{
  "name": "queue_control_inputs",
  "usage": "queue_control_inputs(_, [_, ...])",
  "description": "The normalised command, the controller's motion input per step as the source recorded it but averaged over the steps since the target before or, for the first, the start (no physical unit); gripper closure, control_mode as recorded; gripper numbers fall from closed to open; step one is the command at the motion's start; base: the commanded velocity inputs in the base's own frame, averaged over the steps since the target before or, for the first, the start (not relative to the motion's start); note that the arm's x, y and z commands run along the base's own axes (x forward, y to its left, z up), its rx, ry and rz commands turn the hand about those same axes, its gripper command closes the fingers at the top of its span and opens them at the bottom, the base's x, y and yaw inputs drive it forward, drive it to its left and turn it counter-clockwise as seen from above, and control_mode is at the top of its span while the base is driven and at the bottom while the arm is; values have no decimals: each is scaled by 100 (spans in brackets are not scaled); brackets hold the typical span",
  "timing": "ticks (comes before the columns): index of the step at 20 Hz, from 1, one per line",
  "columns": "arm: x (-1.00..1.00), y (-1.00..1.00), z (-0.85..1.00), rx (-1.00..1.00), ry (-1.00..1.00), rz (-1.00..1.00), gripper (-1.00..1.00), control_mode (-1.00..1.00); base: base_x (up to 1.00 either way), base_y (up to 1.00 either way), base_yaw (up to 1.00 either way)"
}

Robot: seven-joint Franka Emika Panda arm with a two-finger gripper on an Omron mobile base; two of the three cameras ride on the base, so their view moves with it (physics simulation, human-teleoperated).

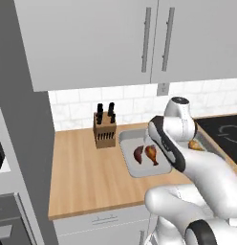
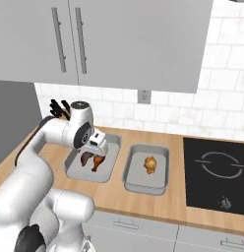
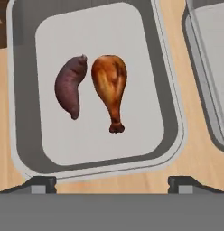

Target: Place one potato and one chicken drumstick in each tupperware on the nearby counter, to pack two identical lunches.

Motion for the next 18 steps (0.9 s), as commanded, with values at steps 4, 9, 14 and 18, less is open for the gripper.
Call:
queue_control_inputs(4, [-99, 1, 100, -1, -23, 0, -100, -100, 0, 0, 0])
queue_control_inputs(9, [-100, 0, 97, 0, -30, 0, -100, -100, 0, 0, 0])
queue_control_inputs(14, [-98, 0, 97, 0, -29, 0, -100, -100, 0, 0, 0])
queue_control_inputs(18, [-23, 0, 25, 0, -6, 0, -100, 100, -73, 1, 0])
